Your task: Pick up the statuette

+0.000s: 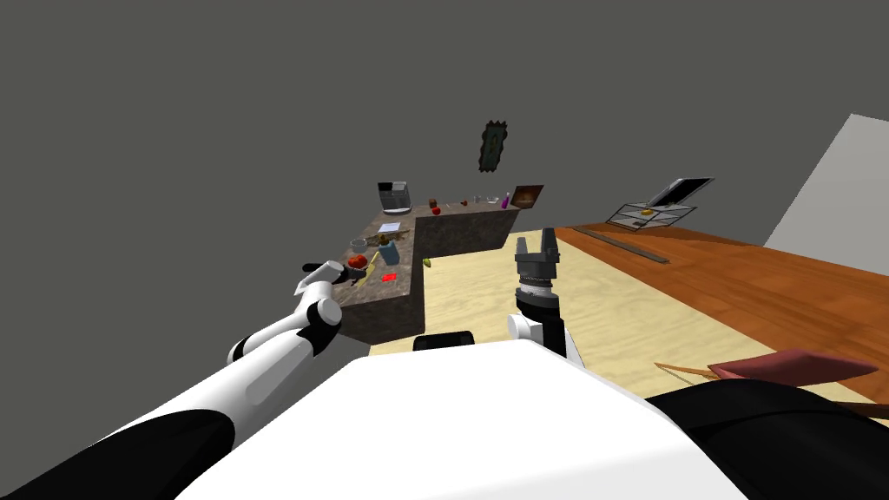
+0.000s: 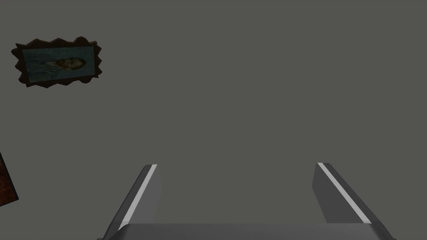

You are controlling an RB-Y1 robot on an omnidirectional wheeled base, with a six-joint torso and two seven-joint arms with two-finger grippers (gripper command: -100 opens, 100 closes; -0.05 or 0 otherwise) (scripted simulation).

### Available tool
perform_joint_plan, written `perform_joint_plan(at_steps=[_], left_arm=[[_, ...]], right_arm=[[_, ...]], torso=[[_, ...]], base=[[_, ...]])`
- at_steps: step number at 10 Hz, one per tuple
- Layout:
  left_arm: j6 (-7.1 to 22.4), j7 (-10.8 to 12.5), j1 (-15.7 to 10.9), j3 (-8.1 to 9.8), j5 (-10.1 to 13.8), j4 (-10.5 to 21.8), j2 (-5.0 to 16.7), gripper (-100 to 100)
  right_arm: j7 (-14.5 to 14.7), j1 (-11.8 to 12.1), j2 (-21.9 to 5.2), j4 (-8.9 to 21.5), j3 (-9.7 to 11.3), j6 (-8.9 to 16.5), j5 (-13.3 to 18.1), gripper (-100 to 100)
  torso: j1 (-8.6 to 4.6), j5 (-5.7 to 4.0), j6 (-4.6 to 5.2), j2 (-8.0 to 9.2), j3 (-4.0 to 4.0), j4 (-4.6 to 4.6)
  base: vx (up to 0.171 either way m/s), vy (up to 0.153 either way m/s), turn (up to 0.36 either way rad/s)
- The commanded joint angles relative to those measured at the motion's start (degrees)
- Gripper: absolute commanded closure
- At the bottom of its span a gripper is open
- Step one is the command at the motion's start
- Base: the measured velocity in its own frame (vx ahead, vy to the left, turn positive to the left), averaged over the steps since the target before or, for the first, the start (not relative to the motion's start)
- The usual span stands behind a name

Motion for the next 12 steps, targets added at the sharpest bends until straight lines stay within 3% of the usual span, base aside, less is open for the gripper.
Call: perform_joint_plan(at_steps=[1,2,4,5,8,10,11,12], left_arm=[[1.0,1.1,0.4,-0.60,-1.0,-2.4,-1.7,100],[1.0,1.1,0.4,-0.60,-1.0,-2.4,-1.7,100],[1.7,2.9,-1.6,-2.99,-3.7,-4.0,-5.4,100],[1.7,2.9,-1.6,-2.99,-3.7,-4.0,-5.9,100],[2.7,5.6,-4.6,-6.58,-7.8,-6.4,-12.2,100],[2.7,5.6,-4.6,-6.58,-7.8,-6.4,-12.2,100],[3.0,6.6,-5.6,-7.78,-9.1,-7.2,-14.4,100],[3.0,6.6,-5.6,-7.78,-9.1,-7.2,-14.4,100]], right_arm=[[0.0,0.0,0.0,0.0,0.0,0.0,0.0,0],[0.0,0.0,0.0,0.0,0.0,0.0,0.0,0],[0.0,0.0,0.0,0.0,0.0,0.0,0.0,0],[0.0,0.0,0.0,0.0,0.0,0.0,0.0,0],[0.0,0.0,0.0,0.0,0.0,0.0,0.0,0],[0.0,0.0,0.0,0.0,0.0,0.0,0.0,0],[0.0,0.0,0.0,0.0,0.0,0.0,0.0,0],[0.0,0.0,0.0,0.0,0.0,0.0,0.0,0]], torso=[[0.00,0.00,0.00,0.00,0.00,0.00],[0.01,0.02,0.03,0.00,-0.01,-0.01],[-0.01,0.04,0.05,0.00,-0.02,-0.03],[0.11,0.02,-0.06,-0.03,-0.02,-0.02],[0.03,0.07,0.06,-0.09,-0.08,-0.06],[0.09,0.09,0.07,-0.09,-0.09,-0.08],[0.00,0.06,0.15,-0.07,-0.06,-0.03],[-0.01,0.05,0.02,-0.01,-0.03,-0.04]], base=[[0.012,0.027,0.119],[0.003,0.015,-0.018],[0.008,0.047,0.279],[0.021,0.038,0.136],[0.020,0.047,0.303],[0.016,0.033,0.036],[0.013,0.029,0.206],[0.012,0.017,0.131]])
